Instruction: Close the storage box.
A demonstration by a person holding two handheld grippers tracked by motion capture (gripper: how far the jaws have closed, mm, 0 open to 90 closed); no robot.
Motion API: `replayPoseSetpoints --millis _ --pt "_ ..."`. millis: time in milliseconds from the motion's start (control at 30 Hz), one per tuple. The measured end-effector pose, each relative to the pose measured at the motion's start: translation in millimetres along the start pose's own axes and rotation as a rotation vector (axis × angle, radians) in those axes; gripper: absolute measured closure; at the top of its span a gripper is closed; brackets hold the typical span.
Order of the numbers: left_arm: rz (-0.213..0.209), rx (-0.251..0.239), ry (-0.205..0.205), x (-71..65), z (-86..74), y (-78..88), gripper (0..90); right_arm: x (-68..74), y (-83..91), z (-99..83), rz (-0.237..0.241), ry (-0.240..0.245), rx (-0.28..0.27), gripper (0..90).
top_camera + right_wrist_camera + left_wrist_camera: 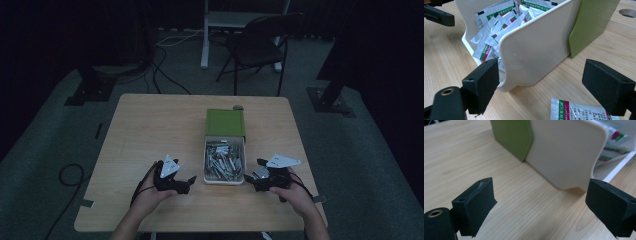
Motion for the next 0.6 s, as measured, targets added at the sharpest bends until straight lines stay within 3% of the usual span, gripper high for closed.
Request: replayPoseSetpoints --millis 300,600 --pt "-0.036 -0.045 -0.024 -9.3 12.9 -6.4 9.4 -2.5 -1.0 2.3 -0.003 -0.007 -0.006 14.1" --pt "-0.034 -0.068 -0.025 -10.7 19.9 -13.8 9.4 -3.9 -2.6 2.3 0.002 -0.015 -0.010 13.7"
Point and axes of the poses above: each handheld gripper's, and its own axes: y roughly backward along the jaws, z roughly out of its top, x roughly to its left, the point moved 4 cm from there along -y, roughly forward along the jaws, and after that the axes turned 6 degrees about z, right-handed, at the moved point
